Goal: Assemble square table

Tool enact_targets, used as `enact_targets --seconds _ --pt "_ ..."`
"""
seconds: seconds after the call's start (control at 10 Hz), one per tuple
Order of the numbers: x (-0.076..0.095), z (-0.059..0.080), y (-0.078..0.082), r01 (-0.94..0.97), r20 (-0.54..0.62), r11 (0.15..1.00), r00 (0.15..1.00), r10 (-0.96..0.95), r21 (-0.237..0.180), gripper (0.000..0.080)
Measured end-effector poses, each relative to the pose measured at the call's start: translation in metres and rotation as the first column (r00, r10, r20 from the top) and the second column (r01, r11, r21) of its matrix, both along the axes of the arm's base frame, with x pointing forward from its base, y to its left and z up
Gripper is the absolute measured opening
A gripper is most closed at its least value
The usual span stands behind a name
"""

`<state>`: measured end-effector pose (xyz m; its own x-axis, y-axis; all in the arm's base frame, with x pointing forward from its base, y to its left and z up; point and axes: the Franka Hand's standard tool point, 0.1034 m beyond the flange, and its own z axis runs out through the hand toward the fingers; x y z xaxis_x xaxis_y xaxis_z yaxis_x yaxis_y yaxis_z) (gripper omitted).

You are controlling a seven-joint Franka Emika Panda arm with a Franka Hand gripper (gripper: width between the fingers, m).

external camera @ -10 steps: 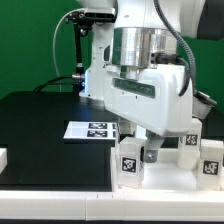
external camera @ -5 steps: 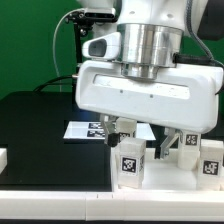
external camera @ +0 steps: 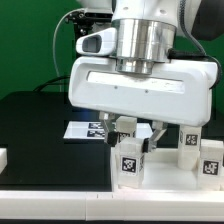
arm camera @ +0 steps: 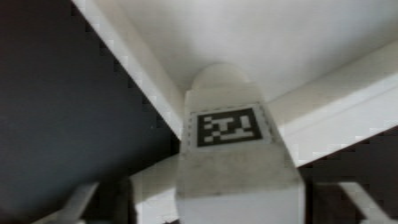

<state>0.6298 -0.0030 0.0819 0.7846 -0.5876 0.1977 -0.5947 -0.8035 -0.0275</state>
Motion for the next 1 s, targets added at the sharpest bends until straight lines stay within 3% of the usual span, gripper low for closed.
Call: enact_targets --seconds 0.1,0.2,0.4,0.6,0.8,1.0 --pt "0.0000 0.0000 0.0002 0.071 0.007 0.997 0.997 -0.071 0.013 0.0337" --pt "0.0001 0.0001 0.0004 0.133 0.012 0.991 0.991 -0.134 0.026 0.0288" --pt "0.0004 -0.0006 0.0005 0.278 0.021 0.959 0.960 -0.279 0.054 0.0288" --pt "0.0046 -0.0015 0.0006 0.505 0.010 0.858 0.861 -0.508 0.092 0.0288" --pt "0.0064 -0.0017 -0.0011 0.708 -0.046 0.696 0.704 -0.708 0.119 0.0288" --pt "0.0063 -0.0028 0.0033 0.887 -0.075 0.415 0.437 -0.896 0.202 0.0288"
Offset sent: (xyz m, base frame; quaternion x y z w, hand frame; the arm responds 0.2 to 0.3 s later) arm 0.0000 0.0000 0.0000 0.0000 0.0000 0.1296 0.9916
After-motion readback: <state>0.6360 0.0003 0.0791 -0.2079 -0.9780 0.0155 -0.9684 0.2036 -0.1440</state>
